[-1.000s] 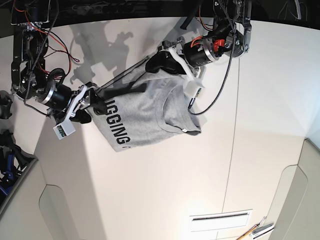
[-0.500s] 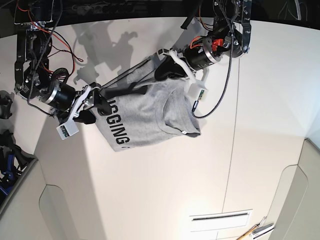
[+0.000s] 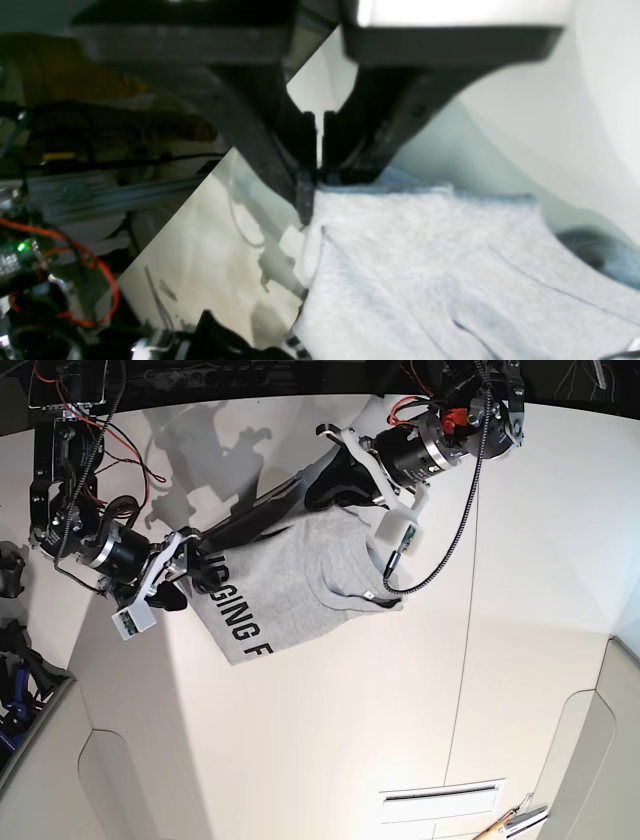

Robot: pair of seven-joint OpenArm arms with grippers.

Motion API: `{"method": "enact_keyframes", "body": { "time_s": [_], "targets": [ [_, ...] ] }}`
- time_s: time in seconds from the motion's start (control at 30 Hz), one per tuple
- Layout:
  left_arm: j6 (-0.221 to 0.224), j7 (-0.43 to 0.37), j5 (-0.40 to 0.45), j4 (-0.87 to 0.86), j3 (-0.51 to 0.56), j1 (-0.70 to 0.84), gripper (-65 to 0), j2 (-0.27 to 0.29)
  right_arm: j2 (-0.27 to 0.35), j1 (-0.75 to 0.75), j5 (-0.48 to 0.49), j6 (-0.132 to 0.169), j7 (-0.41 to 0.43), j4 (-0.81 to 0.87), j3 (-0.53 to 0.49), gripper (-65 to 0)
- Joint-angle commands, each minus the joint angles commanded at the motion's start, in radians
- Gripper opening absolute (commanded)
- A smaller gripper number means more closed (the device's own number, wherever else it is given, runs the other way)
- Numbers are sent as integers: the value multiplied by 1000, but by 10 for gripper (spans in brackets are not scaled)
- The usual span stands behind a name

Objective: Fold the T-shirt properly
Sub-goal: 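Hold the flipped bundle with both grippers and tuck its edges under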

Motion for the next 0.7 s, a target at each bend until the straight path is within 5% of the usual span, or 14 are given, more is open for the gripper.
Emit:
{"method": "enact_keyframes", "body": {
  "time_s": [0.2,0.33,0.4,0.6,0.7],
  "targets": [
    [0,47,16,-1,116,7,-638,0,0,2,0,0,6,0,0,-290],
    [0,46,73,-1,137,19,-413,0,0,3,0,-7,11,0,0,-290],
    [0,42,79,-1,137,19,-362,-7,0,3,1,-7,14,0,0,-290],
    [0,38,74,2,137,20,-365,-8,0,23,2,-7,27,0,0,-290],
    [0,39,82,39,137,51,-420,-8,0,56,-11,-12,31,0,9,-290]
  ]
}}
